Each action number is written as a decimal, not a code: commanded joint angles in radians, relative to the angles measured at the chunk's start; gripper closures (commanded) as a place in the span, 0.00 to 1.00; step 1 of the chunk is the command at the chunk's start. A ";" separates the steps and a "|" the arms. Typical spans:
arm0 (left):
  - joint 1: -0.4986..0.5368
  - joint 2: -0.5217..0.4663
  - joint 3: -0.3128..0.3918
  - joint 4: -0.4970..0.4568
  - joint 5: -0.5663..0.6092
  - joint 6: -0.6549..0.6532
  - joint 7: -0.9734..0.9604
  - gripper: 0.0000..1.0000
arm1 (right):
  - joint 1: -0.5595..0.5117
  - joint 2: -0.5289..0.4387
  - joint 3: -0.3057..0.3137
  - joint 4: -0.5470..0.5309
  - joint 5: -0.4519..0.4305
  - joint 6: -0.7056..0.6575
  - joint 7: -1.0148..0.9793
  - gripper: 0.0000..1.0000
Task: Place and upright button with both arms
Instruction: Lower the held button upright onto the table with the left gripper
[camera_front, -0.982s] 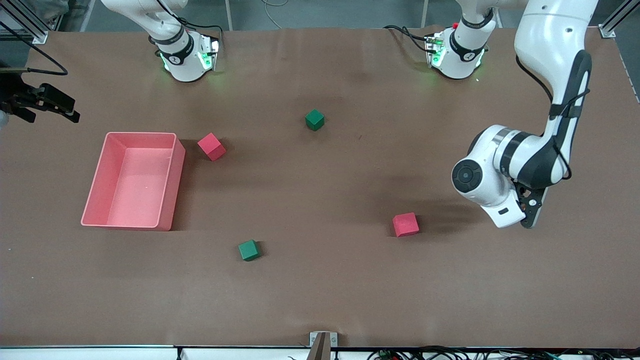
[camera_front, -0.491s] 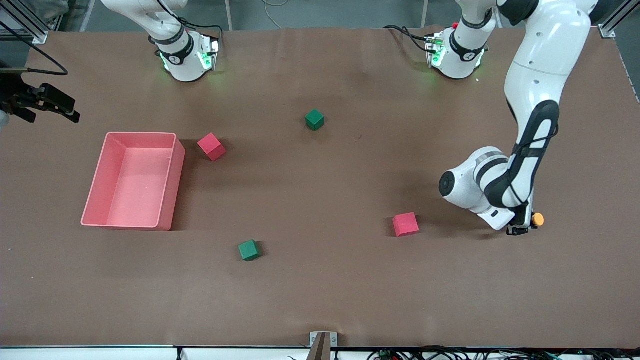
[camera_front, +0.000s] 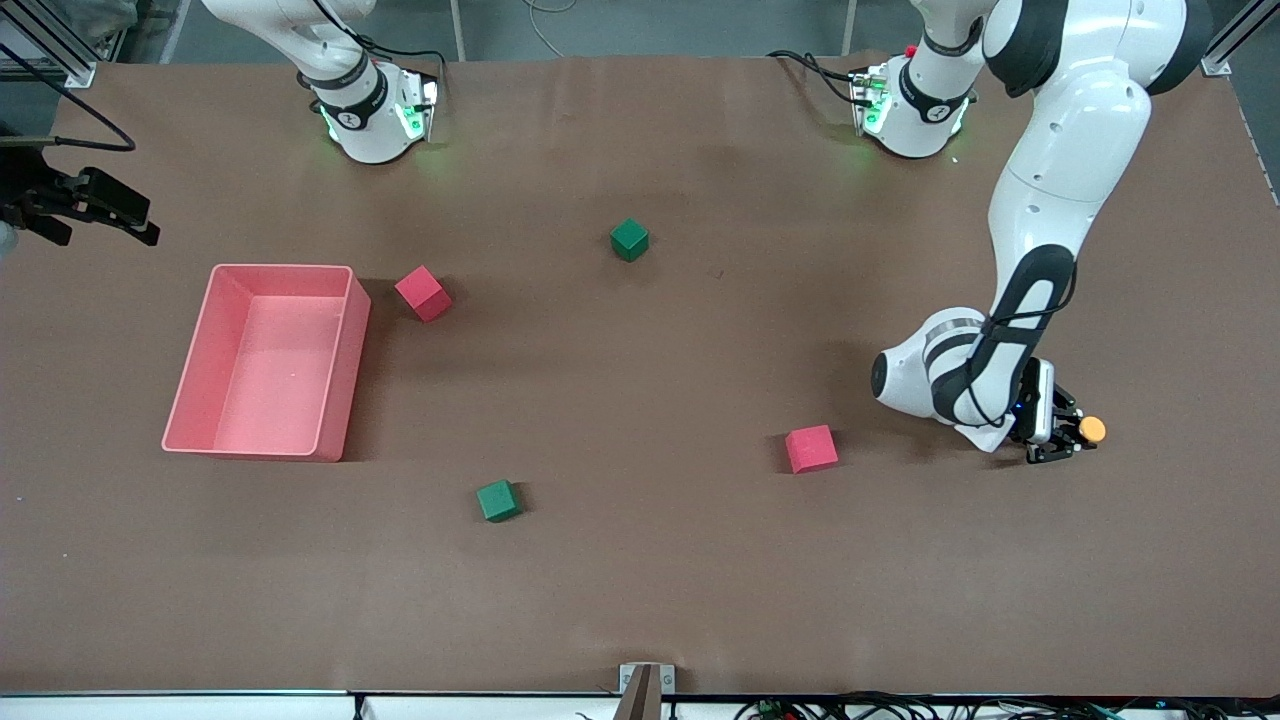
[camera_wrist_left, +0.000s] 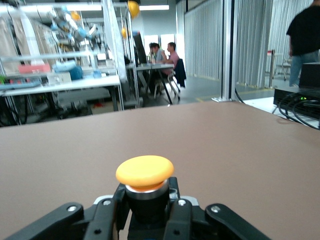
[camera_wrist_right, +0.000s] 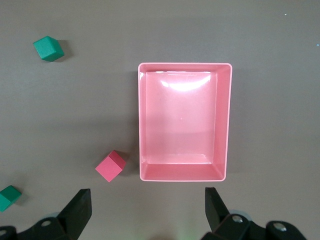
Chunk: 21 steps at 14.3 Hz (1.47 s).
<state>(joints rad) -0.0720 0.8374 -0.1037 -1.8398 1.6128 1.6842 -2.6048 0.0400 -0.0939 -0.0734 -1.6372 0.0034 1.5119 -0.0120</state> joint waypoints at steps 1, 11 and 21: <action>-0.008 0.045 -0.001 0.008 0.025 -0.058 -0.018 1.00 | -0.008 -0.009 0.003 -0.012 0.009 -0.001 -0.013 0.00; -0.006 0.058 -0.004 0.017 0.025 -0.066 -0.014 0.00 | -0.005 -0.003 0.003 -0.010 0.009 0.002 -0.014 0.00; 0.003 0.029 -0.002 0.008 0.025 -0.084 0.072 0.00 | -0.002 -0.003 0.003 -0.018 0.012 -0.004 -0.014 0.00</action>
<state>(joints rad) -0.0762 0.8908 -0.1021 -1.8273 1.6266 1.6198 -2.5749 0.0403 -0.0888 -0.0726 -1.6441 0.0041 1.5102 -0.0140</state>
